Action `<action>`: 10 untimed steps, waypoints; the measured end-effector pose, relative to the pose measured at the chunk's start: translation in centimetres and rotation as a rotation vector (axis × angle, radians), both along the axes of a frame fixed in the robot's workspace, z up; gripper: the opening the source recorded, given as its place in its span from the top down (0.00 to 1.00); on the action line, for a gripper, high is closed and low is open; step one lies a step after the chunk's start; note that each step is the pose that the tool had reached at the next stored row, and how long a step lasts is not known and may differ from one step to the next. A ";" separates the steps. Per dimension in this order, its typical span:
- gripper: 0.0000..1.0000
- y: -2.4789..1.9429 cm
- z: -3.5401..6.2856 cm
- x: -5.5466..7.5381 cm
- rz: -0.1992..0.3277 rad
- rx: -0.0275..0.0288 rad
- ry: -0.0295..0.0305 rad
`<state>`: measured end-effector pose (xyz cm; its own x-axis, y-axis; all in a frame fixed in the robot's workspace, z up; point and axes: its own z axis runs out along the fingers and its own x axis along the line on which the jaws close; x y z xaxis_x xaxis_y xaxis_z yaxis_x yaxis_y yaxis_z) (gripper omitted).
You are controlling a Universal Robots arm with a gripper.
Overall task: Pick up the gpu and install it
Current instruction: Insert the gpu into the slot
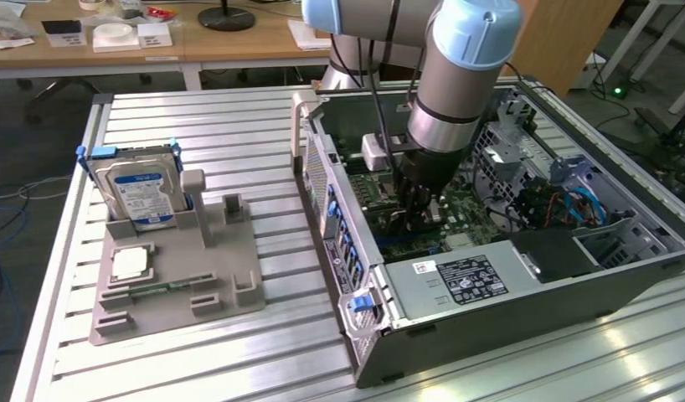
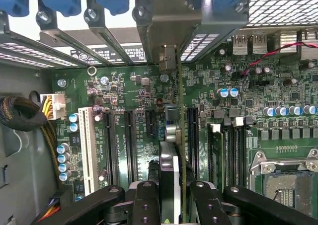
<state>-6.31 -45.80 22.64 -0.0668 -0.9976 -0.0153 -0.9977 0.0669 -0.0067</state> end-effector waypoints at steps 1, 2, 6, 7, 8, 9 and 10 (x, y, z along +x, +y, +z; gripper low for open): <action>0.72 0.01 -0.17 0.0 0.000 0.0013 -0.0008; 0.72 0.00 -0.25 0.0 0.000 0.0006 -0.0004; 0.72 0.00 -0.34 0.0 0.000 0.0003 0.0006; 0.72 0.00 -0.35 0.0 0.000 0.0004 0.0005; 0.72 0.00 -0.35 0.0 0.000 0.0004 0.0005; 0.72 0.00 -0.35 0.0 0.000 0.0004 0.0006; 0.72 0.00 -0.35 0.0 0.000 0.0005 0.0005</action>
<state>-6.31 -45.80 22.29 -0.0669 -0.9976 -0.0158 -0.9977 0.0671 -0.0061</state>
